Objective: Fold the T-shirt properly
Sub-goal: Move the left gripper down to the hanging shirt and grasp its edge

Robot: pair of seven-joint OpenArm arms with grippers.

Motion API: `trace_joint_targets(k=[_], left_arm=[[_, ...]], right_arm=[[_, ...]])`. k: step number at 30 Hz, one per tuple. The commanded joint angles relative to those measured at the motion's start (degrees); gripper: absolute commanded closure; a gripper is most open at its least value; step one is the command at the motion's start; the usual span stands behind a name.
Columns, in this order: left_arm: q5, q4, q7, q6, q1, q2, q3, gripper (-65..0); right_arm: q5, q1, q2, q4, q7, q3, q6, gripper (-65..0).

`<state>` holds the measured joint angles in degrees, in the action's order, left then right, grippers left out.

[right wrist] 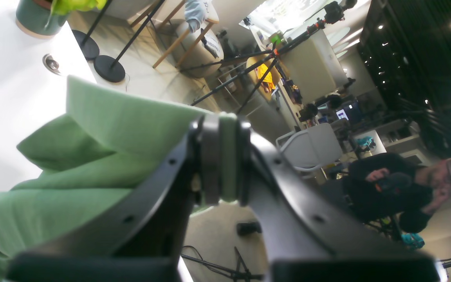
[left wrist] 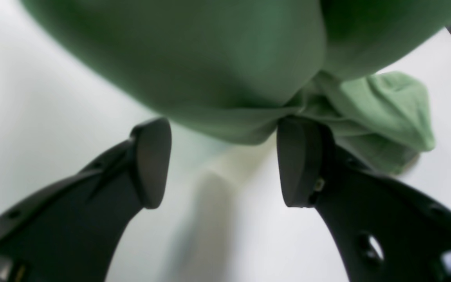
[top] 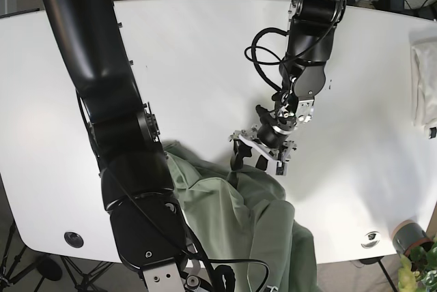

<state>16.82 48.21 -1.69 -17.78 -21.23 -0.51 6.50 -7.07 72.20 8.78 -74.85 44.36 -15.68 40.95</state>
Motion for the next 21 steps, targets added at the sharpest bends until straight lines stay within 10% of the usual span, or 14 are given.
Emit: trace_joint_targets(k=[1, 17, 21], left_arm=[[0.6, 0.4, 1.7, -0.5, -2.4, -0.6, 0.0, -40.1], [0.4, 0.1, 1.7, -0.3, -4.6, -0.6, 0.0, -39.0], [0.4, -3.9, 1.7, -0.3, -6.2, -0.6, 0.0, -23.2]], right_arm=[[0.7, 2.6, 0.2, -0.9, -1.5, 0.4, -0.95, 0.0], [0.5, 2.6, 0.2, -0.9, -1.7, 0.4, -0.95, 0.0], [0.5, 2.6, 0.2, -0.9, -1.7, 0.4, -0.95, 0.0]])
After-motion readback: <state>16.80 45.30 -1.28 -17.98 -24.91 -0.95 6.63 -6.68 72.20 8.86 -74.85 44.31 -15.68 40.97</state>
